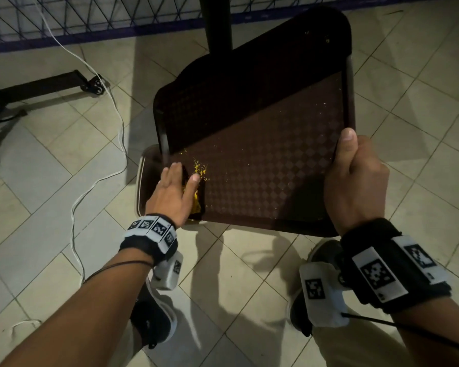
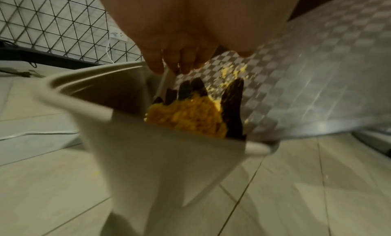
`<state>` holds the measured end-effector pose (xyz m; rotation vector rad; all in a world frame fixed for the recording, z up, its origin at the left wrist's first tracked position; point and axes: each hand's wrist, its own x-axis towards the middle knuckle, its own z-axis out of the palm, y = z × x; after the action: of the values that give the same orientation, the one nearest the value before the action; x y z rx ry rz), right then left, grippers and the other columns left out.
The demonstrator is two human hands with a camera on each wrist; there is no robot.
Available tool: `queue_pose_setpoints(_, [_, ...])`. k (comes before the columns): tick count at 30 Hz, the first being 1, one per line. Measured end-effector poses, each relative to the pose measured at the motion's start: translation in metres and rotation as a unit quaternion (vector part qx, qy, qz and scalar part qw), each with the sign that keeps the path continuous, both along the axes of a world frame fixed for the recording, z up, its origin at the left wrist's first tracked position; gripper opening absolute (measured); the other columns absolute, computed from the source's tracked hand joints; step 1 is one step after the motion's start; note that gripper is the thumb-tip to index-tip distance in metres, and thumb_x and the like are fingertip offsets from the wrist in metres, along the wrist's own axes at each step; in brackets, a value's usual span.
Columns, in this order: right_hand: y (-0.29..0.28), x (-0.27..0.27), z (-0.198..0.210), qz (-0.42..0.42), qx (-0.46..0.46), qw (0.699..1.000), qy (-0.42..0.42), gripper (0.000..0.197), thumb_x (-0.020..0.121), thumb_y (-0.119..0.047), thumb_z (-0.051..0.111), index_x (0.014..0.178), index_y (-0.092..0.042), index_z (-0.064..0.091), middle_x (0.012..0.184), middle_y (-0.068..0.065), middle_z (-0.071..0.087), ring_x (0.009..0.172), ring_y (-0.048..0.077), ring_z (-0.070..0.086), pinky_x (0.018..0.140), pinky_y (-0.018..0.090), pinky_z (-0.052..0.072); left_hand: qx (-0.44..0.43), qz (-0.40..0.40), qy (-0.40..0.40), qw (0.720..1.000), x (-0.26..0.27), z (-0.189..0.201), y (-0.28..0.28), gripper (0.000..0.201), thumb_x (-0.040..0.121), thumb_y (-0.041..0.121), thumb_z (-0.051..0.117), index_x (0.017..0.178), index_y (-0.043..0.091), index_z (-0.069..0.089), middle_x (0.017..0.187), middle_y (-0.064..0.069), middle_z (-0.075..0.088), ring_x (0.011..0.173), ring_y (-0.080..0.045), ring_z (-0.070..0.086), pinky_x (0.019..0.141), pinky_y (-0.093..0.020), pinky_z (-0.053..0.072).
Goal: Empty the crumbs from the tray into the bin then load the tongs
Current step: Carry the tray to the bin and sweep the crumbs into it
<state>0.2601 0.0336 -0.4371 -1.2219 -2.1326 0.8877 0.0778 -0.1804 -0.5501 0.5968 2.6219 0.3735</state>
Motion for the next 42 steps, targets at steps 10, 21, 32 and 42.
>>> queue_pose_setpoints(10, [0.003, -0.002, 0.001, 0.006, -0.006, 1.0, -0.002, 0.039, 0.105, -0.036, 0.025, 0.091, -0.011, 0.051, 0.068, -0.012, 0.046, 0.059, 0.002, 0.043, 0.051, 0.016, 0.03, -0.016, 0.017, -0.075, 0.997, 0.025, -0.008, 0.019, 0.086, 0.089, 0.074, 0.007, 0.156, 0.022, -0.006, 0.164, 0.004, -0.01, 0.151, -0.019, 0.006, 0.121, -0.041, 0.011])
queue_pose_setpoints(21, [0.002, -0.002, 0.002, 0.002, -0.006, 1.0, -0.007, 0.043, 0.105, -0.038, 0.024, 0.093, -0.008, 0.053, 0.068, -0.014, 0.044, 0.06, 0.001, 0.043, 0.053, 0.019, 0.031, 0.056, -0.068, -0.007, 0.996, 0.061, -0.004, 0.039, 0.081, 0.093, 0.069, 0.008, 0.153, 0.021, -0.015, 0.161, 0.003, -0.022, 0.149, -0.01, -0.013, 0.122, -0.034, 0.0])
queue_pose_setpoints(32, [0.001, -0.003, 0.004, 0.004, -0.02, 1.0, -0.011, 0.044, 0.104, -0.041, 0.023, 0.09, -0.01, 0.051, 0.069, -0.009, 0.048, 0.062, 0.006, 0.045, 0.054, 0.027, 0.035, 0.082, -0.065, 0.03, 0.994, 0.042, 0.004, 0.042, 0.077, 0.096, 0.065, 0.01, 0.155, 0.02, -0.007, 0.163, 0.004, -0.014, 0.149, -0.009, -0.01, 0.121, -0.031, -0.003])
queue_pose_setpoints(42, [0.004, -0.002, 0.004, 0.002, -0.017, 1.0, -0.003, 0.041, 0.104, -0.039, 0.024, 0.089, -0.011, 0.05, 0.068, -0.011, 0.046, 0.059, 0.002, 0.043, 0.052, 0.019, 0.031, -0.039, -0.004, -0.057, 0.998, 0.012, -0.016, 0.01, 0.089, 0.087, 0.075, 0.001, 0.156, 0.019, -0.004, 0.165, 0.001, -0.009, 0.151, -0.013, -0.004, 0.122, -0.039, 0.003])
